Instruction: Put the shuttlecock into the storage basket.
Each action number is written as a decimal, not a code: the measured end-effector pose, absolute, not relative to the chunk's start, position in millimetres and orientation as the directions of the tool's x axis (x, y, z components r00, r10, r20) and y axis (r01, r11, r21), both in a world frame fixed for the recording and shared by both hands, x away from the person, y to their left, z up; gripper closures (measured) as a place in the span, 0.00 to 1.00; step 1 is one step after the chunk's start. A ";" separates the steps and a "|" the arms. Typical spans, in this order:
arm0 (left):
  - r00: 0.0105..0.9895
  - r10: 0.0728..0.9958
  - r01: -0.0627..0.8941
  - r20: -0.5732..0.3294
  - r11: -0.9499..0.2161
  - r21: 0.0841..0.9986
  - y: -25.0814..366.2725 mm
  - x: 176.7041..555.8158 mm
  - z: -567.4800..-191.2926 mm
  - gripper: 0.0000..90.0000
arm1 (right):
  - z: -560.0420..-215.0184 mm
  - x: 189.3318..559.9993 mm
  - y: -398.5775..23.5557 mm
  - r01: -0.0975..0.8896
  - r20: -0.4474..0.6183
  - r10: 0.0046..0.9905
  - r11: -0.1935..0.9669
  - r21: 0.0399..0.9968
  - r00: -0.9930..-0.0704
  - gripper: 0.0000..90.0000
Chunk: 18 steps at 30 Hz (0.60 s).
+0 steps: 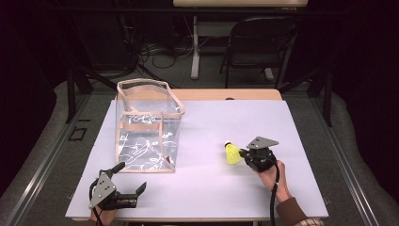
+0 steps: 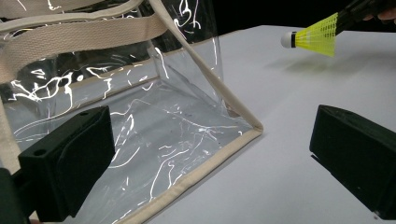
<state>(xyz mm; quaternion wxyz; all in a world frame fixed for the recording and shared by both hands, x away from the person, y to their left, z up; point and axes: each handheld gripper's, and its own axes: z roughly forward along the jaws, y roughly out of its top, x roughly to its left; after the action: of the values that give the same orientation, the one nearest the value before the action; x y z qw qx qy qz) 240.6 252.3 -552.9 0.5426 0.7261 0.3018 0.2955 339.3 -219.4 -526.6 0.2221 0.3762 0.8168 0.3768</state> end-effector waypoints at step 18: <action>0.646 0.757 0.116 0.103 -0.230 0.966 251.9 241.7 -552.9 0.00 | -518.5 343.0 -213.8 0.440 -0.091 0.776 0.445 0.780 -0.624 0.99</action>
<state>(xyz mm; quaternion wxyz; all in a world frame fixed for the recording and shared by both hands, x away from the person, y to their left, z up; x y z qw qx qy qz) 241.7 251.9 -552.9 0.5429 0.7267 0.3003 0.2950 343.0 -213.8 -518.5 0.2247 0.3708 0.8198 0.3742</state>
